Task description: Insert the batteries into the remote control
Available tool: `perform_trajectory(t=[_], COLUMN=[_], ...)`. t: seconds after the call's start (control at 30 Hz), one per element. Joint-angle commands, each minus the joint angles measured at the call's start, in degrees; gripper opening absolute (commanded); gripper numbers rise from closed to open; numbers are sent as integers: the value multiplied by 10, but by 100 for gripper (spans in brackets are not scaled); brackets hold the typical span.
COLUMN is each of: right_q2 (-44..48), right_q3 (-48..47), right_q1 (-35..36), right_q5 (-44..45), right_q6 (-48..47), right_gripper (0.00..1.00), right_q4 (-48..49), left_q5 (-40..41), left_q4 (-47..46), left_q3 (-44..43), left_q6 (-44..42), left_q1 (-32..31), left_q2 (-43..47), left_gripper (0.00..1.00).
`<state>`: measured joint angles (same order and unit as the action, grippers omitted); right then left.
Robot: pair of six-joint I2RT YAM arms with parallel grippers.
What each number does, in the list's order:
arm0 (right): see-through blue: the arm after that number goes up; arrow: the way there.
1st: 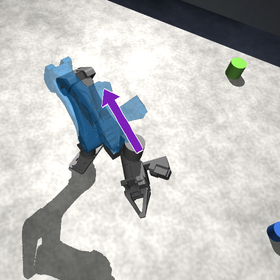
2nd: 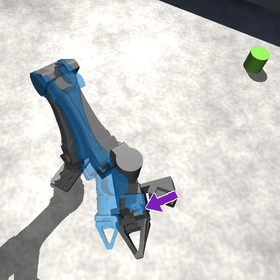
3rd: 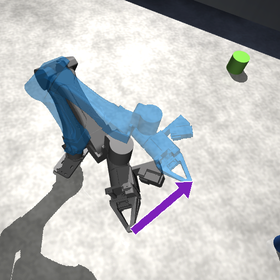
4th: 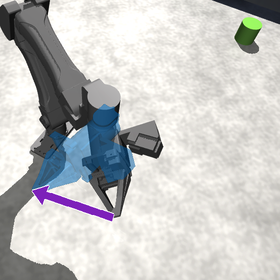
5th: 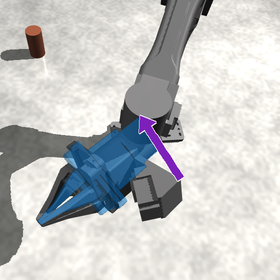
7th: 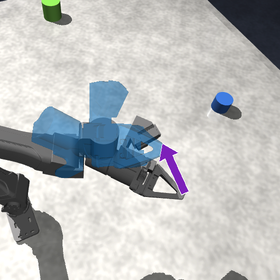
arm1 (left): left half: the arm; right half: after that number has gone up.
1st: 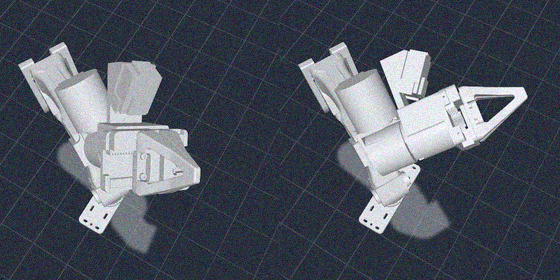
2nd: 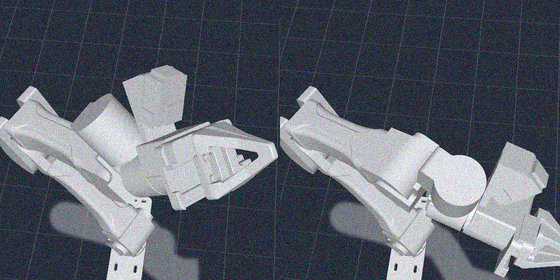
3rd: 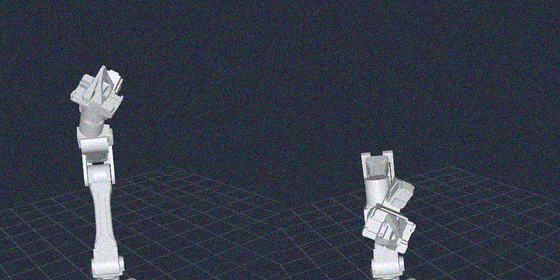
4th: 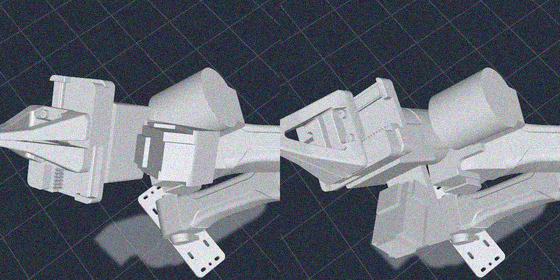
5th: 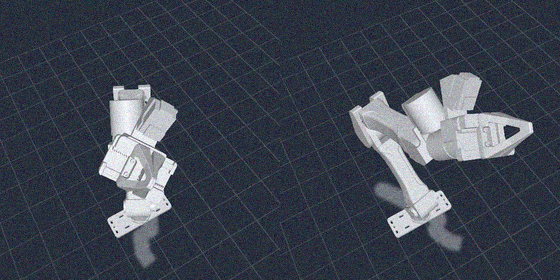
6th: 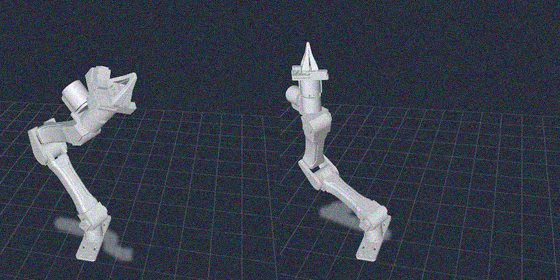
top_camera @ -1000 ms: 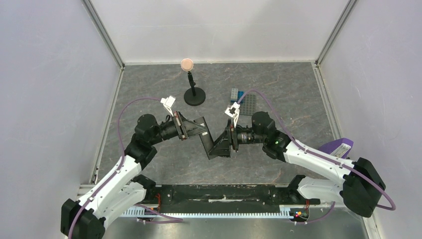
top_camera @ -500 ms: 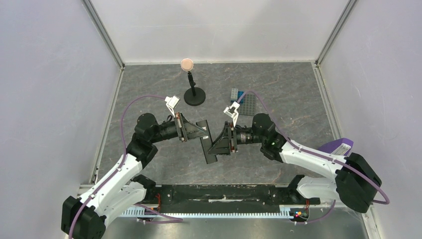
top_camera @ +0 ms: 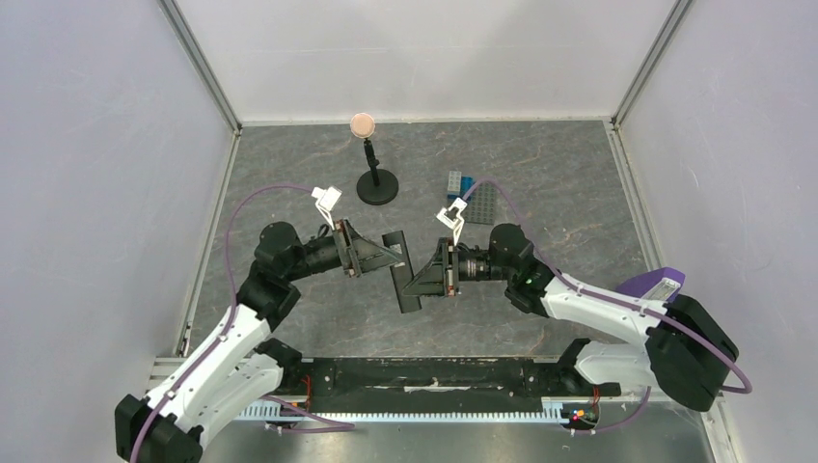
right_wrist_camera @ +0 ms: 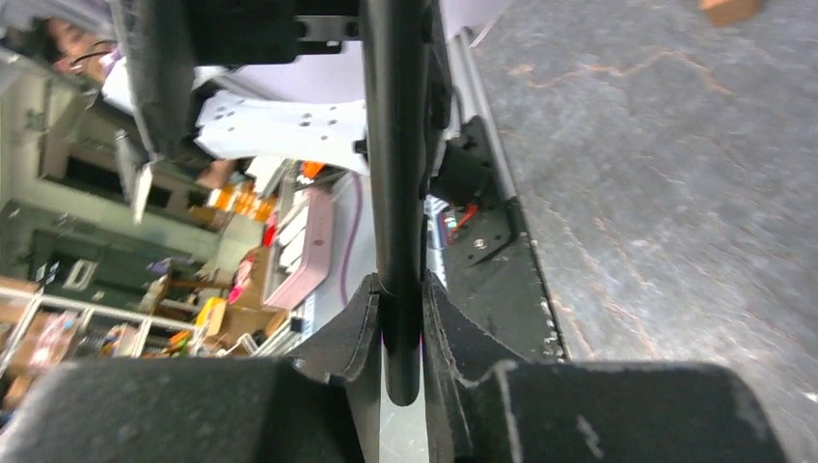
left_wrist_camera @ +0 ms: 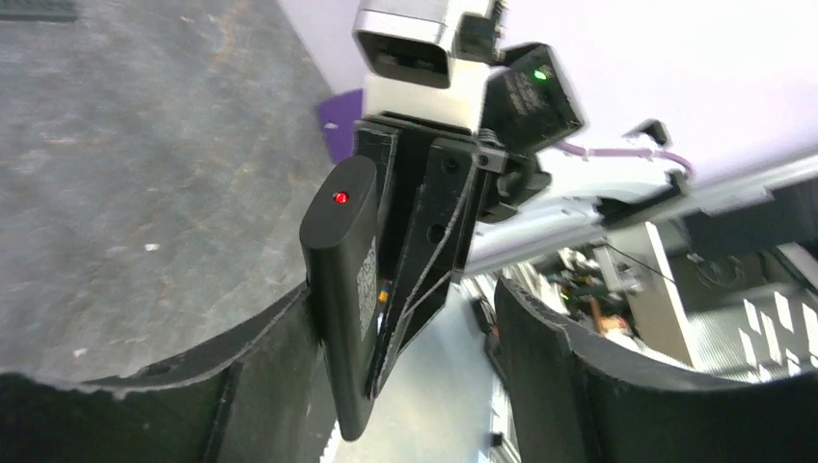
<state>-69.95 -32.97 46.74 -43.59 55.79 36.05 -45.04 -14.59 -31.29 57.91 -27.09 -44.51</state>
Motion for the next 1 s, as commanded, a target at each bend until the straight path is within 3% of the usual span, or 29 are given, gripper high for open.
perform_trajectory(t=[0.0,0.13,0.27,0.4,0.7,0.97], right_q2=[35,45,27,-26,-86,-142], right_q3=[-45,-59,-64,-62,-55,-67], right_q1=[-5,-24,-53,-109,-140,-141], right_q5=[139,321,580,741,870,840], right_q6=[-136,-227,-291,-316,-349,-341], right_gripper=[8,8,8,8,11,27], right_q4=[-201,-367,-501,-566,-574,-589], left_q5=[158,380,434,448,448,463], left_q4=[204,371,424,456,465,459], left_q3=[-64,-95,-101,-109,-111,-103], left_q6=[-105,-126,-128,-128,-115,-113], left_q1=[0,0,0,0,0,0], left_q2=[46,79,95,86,69,75], left_gripper=[72,74,74,72,70,70])
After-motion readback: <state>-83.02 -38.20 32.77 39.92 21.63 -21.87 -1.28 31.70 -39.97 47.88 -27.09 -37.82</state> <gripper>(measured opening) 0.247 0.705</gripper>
